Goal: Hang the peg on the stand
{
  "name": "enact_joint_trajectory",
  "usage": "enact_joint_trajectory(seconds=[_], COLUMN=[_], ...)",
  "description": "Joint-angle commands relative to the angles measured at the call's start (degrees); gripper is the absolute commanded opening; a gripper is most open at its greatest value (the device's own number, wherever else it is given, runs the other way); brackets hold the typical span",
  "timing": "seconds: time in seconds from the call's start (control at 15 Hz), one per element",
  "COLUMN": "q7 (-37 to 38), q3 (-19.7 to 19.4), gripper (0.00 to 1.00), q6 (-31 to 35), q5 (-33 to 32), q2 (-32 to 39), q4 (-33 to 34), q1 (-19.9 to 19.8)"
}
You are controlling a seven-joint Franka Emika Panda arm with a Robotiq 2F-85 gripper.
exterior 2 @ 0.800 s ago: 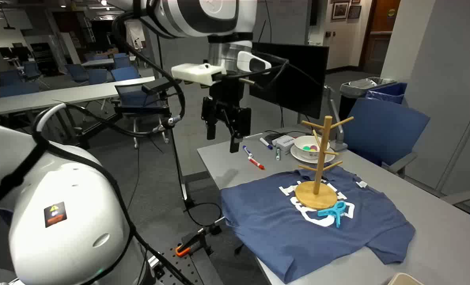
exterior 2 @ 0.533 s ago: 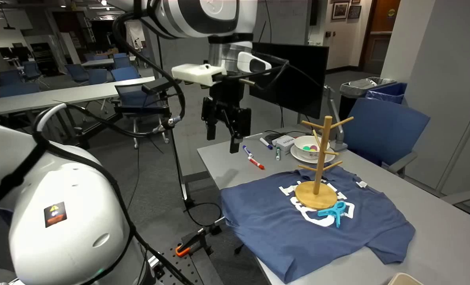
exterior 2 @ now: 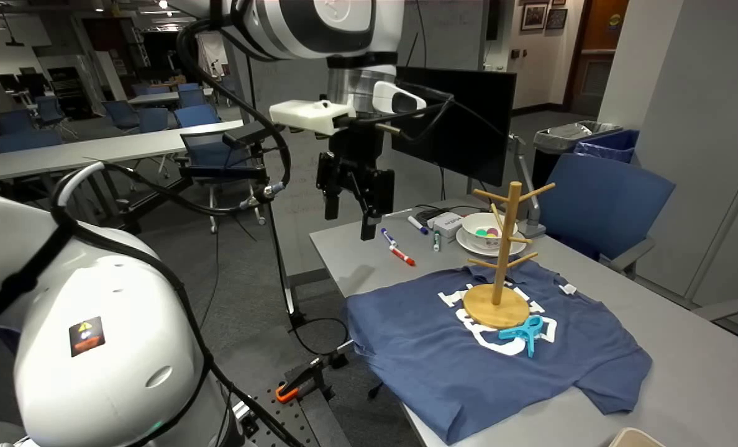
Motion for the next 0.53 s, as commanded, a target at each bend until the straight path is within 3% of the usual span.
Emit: enact_joint_trajectory(seconds=[0.0,0.33,0.4,0.47], q7=[-0.04,-0.04,-0.84,-0.83], q3=[0.1,0.1,-0.28,-0.15], gripper=[1.0,1.0,1.0,1.0], q6=[-0.08,-0.08,-5.6,-4.14], q5=[0.04,0.04,-0.7,-1.16], q2=[0.02,0.02,4.99,5.89], q4=[0.08,0.08,11.46,12.27], q1=[-0.1,-0.1,-0.42,-0.53])
